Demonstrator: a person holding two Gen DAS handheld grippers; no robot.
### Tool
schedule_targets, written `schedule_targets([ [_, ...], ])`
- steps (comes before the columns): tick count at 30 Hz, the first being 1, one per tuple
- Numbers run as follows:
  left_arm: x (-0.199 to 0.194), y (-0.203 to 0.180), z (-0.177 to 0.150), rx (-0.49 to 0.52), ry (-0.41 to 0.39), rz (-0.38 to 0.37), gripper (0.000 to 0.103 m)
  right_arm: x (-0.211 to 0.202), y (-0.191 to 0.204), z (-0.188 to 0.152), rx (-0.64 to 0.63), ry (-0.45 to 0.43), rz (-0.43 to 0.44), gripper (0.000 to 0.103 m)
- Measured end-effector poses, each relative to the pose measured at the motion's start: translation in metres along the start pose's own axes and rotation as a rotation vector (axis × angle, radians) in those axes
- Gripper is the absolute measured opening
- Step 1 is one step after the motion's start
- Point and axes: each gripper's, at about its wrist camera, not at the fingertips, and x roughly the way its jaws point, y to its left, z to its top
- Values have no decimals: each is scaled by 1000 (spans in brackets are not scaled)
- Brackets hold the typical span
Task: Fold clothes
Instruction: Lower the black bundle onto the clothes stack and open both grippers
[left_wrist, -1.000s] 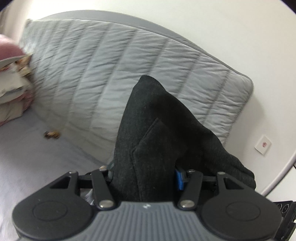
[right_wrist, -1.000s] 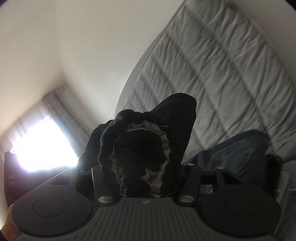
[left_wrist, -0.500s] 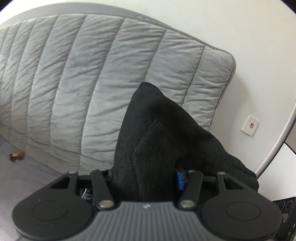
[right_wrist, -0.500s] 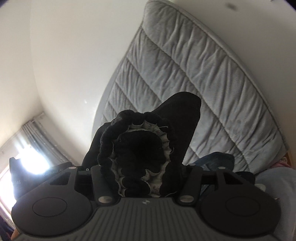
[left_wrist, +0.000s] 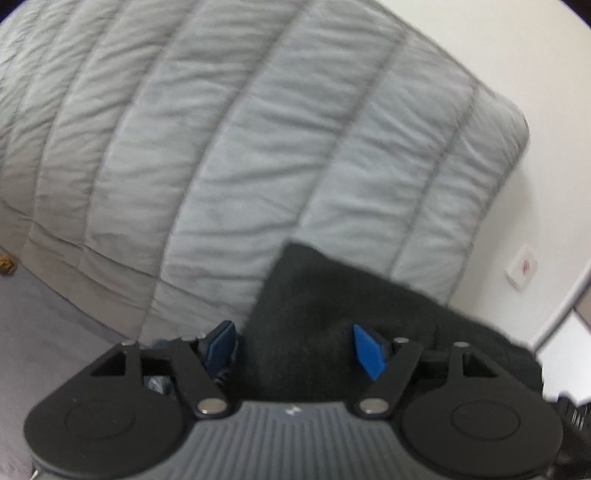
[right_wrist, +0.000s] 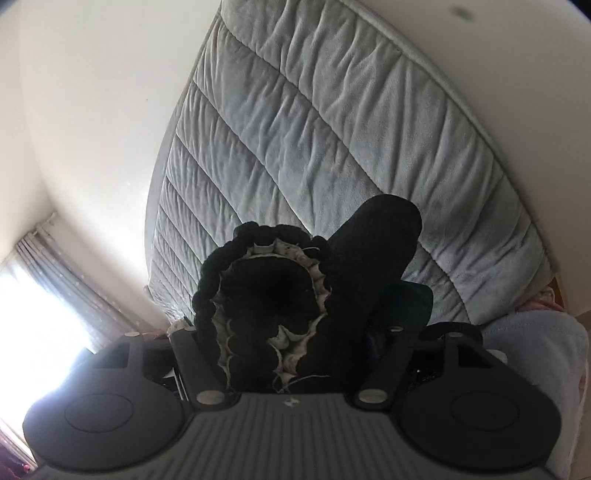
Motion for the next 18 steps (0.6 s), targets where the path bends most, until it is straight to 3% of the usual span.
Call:
schedule_targets([
  [4, -4, -5, 0, 23, -24, 75, 75, -4, -3, 2, -7, 23, 3, 73],
  [9, -10, -19, -2, 70, -57, 88, 75, -12, -12, 6, -17, 57, -4, 73],
  [14, -8, -28, -5, 119, -50, 159, 75, -19, -13, 7, -41, 84, -18, 73],
  [18, -17, -35, -7, 143, -78, 175, 75, -24, -11, 7, -69, 92, -41, 73],
])
